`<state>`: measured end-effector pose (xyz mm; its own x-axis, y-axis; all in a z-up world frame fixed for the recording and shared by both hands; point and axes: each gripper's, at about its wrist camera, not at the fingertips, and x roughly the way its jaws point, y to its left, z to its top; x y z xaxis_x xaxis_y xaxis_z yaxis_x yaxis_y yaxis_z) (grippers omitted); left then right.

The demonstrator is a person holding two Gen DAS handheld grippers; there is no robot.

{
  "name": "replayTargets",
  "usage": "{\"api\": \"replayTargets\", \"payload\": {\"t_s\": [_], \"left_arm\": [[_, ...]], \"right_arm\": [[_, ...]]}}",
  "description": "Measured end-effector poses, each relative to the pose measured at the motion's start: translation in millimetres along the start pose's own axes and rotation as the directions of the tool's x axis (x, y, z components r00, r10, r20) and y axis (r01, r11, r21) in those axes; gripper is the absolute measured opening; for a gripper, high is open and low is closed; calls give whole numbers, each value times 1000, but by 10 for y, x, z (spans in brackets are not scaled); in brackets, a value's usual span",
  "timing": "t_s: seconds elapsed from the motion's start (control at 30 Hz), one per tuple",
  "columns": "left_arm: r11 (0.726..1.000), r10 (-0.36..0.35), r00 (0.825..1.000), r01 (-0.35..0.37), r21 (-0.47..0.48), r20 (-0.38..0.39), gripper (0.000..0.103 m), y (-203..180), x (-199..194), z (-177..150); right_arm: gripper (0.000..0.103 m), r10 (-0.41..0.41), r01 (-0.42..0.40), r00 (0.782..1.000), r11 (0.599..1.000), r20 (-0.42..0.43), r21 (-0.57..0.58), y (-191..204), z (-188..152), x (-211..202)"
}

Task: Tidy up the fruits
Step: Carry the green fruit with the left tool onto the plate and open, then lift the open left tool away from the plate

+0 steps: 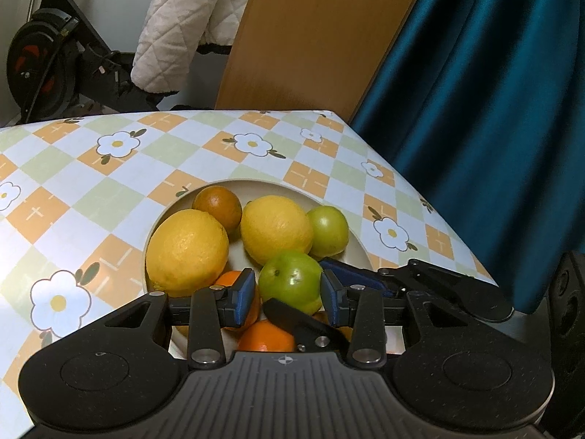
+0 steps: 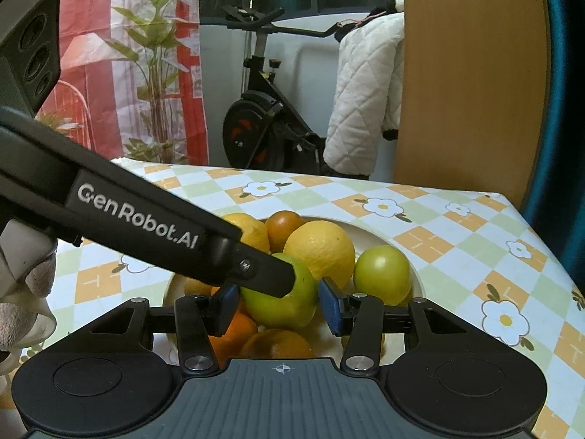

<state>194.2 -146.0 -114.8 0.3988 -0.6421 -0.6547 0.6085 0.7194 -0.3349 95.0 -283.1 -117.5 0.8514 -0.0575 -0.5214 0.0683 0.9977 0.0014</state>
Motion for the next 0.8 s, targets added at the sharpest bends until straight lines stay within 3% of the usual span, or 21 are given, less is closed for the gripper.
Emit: {"api": "replayTargets", "payload": {"t_s": [0.4, 0.8], "left_arm": [[999, 32, 999, -32, 5, 1, 41, -2, 19, 2], [994, 111, 993, -112, 13, 45, 44, 48, -202, -29]], "right_arm": [[43, 1, -1, 1000, 1000, -8, 17, -42, -17, 10], [44, -40, 40, 999, 998, -19, 41, -98, -3, -56]]}}
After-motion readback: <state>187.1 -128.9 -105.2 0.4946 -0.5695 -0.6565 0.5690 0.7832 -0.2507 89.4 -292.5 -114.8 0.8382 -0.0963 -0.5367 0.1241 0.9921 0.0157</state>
